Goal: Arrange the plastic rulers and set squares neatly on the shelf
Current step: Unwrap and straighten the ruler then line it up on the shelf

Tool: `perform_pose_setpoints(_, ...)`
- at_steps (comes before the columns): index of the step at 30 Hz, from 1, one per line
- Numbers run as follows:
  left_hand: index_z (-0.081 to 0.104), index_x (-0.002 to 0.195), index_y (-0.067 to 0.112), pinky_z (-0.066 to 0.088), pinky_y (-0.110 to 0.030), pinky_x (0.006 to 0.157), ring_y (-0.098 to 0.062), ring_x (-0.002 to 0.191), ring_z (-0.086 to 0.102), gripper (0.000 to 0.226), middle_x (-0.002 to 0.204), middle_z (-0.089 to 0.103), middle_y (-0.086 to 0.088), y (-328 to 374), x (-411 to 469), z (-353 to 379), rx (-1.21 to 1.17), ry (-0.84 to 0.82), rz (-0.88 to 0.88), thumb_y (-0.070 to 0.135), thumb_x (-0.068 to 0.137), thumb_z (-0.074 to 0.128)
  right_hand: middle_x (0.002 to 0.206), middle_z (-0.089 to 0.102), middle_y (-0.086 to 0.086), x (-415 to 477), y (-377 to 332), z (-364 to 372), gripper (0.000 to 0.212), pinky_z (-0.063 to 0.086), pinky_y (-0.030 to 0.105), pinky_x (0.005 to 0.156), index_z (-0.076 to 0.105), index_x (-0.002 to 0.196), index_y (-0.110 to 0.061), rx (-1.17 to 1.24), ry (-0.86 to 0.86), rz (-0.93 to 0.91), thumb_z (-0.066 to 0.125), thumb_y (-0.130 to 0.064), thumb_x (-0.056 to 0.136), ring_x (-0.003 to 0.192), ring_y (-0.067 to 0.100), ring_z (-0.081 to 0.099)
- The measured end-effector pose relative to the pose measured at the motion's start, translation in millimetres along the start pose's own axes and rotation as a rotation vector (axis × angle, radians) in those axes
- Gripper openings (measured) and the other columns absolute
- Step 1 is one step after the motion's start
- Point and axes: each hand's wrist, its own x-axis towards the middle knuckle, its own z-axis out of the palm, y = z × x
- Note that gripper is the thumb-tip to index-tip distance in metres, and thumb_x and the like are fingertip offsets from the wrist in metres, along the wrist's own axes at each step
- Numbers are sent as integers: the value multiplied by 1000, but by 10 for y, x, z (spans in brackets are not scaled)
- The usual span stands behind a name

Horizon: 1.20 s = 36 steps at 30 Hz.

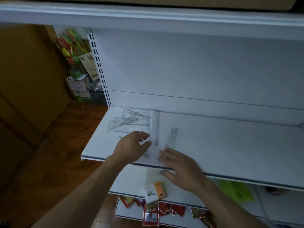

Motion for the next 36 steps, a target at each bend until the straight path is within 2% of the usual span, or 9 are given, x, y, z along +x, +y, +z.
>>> perform_pose_setpoints(7, 60, 123, 29, 51, -32, 91, -4, 95, 57, 37, 116, 64, 13, -100, -102, 1, -173, -55, -27, 46, 90, 59, 121, 63, -9, 135, -86, -243, 17, 46, 27, 95, 73, 98, -22, 157, 322, 88, 62, -14, 87, 116, 11, 53)
perform_pose_setpoints(13, 61, 121, 32, 44, -20, 84, 7, 91, 58, 32, 108, 65, 18, -74, -161, -121, -421, -66, -32, 41, 89, 61, 110, 66, -2, 313, -314, -509, 29, 47, 17, 83, 67, 76, -16, 794, 584, 357, 65, 13, 80, 103, 9, 62)
perform_pose_setpoints(16, 54, 128, 27, 47, -24, 86, -5, 100, 63, 44, 114, 65, 9, 5, -175, -193, -839, -52, -156, 43, 88, 63, 103, 71, 2, 336, -451, -588, 25, 48, 16, 81, 63, 71, -3, 1086, 605, 396, 60, 21, 78, 102, 12, 64)
perform_pose_setpoints(19, 55, 117, 23, 51, -29, 89, -16, 105, 66, 32, 119, 66, -1, 61, -195, -282, -1283, -184, -265, 41, 90, 60, 102, 73, 4, 330, -554, -617, 40, 50, 20, 82, 65, 61, -16, 1186, 577, 368, 61, 20, 76, 102, 18, 66)
perform_pose_setpoints(22, 53, 122, 17, 54, -25, 85, -15, 105, 67, 31, 115, 70, -2, 77, -204, -318, -1447, -200, -259, 24, 93, 61, 105, 72, 5, 317, -634, -627, 41, 52, 27, 86, 66, 62, -19, 1209, 535, 372, 61, 19, 76, 103, 21, 66)
perform_pose_setpoints(24, 52, 126, 16, 55, -20, 82, -11, 104, 67, 33, 114, 70, 0, 79, -213, -341, -1531, -154, -270, 15, 94, 58, 112, 70, 2, 304, -663, -636, 29, 52, 34, 91, 69, 83, -14, 1247, 489, 419, 62, 14, 79, 108, 20, 65)
perform_pose_setpoints(28, 57, 122, 17, 56, -18, 77, -9, 100, 68, 31, 111, 71, 2, 65, -256, -403, -1684, -56, -281, 10, 93, 58, 125, 63, 1, 244, -664, -616, 48, 50, 36, 92, 54, 127, -20, 1410, 338, 510, 62, 2, 85, 113, 20, 62)
perform_pose_setpoints(32, 57, 120, 19, 55, -17, 77, -8, 102, 67, 29, 112, 71, 5, 42, -311, -415, -1700, -42, -226, 12, 93, 58, 111, 71, 8, 283, -756, -614, 32, 55, 29, 80, 61, 116, -11, 1512, 361, 617, 59, -19, 85, 104, 24, 67)
perform_pose_setpoints(36, 60, 115, 17, 55, -19, 80, -12, 103, 67, 24, 112, 71, 2, 39, -357, -384, -1637, 38, -176, 8, 93, 57, 98, 74, 6, 334, -805, -622, 20, 52, 23, 67, 66, 103, -10, 1291, 424, 721, 53, -24, 95, 84, 17, 69)
